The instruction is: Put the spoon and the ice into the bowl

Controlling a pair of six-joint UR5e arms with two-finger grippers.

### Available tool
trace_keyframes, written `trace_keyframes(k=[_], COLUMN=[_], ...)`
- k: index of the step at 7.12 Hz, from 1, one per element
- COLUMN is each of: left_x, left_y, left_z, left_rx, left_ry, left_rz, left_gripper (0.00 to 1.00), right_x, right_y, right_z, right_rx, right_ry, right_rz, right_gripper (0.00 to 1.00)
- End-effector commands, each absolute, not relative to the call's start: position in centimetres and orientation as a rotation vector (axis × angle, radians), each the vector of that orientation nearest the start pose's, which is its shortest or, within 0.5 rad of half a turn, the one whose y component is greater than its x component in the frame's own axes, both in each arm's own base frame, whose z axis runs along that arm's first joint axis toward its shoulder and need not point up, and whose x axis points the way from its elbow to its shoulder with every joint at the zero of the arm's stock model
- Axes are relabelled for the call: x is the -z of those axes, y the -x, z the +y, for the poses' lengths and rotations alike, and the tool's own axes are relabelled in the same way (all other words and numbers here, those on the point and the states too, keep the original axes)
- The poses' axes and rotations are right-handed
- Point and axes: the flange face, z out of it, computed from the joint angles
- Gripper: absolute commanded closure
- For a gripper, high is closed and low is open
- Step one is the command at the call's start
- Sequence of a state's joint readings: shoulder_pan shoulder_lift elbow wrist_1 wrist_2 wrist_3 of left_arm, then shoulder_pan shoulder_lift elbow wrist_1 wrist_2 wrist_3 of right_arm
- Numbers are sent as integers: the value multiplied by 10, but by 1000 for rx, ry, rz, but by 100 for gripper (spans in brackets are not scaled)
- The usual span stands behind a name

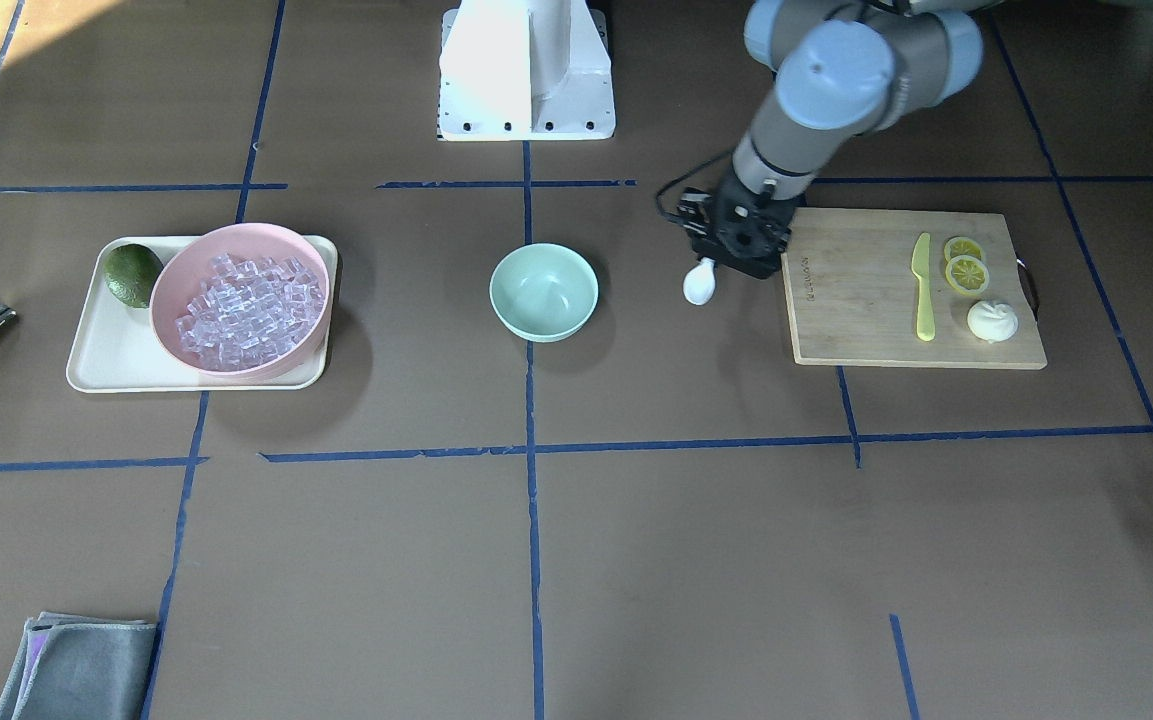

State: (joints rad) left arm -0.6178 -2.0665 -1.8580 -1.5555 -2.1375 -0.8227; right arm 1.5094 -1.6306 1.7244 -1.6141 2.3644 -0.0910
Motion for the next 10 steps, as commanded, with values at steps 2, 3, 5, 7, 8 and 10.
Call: trace_keyframes(k=[2,3,5,7,8,10], left_x=[-158,-158,-151,-153,-148,-168], left_y=[-547,-551,-572,-576,-569,-513], left_z=[-418,-418,-416,-417,-415,-442], left_rx=[-128,-130,-136,-144,-144,-85], left_ry=[52,51,32,30,20,-12], left_rz=[929,925,909,908,918,924], left_gripper=[100,100,81,19,18,18], right_x=[-615,-616,-615,-610,-599,-541], right_y=[-33,-33,-31,-11,-3,27], right_z=[-471,-471,-471,-471,-475,-473], right_rx=[163,163,168,199,217,177], right_ry=[-58,-57,-56,-45,-55,-65], right_rz=[-795,-795,-796,-856,-884,-896], right_gripper=[1,1,1,1,1,1])
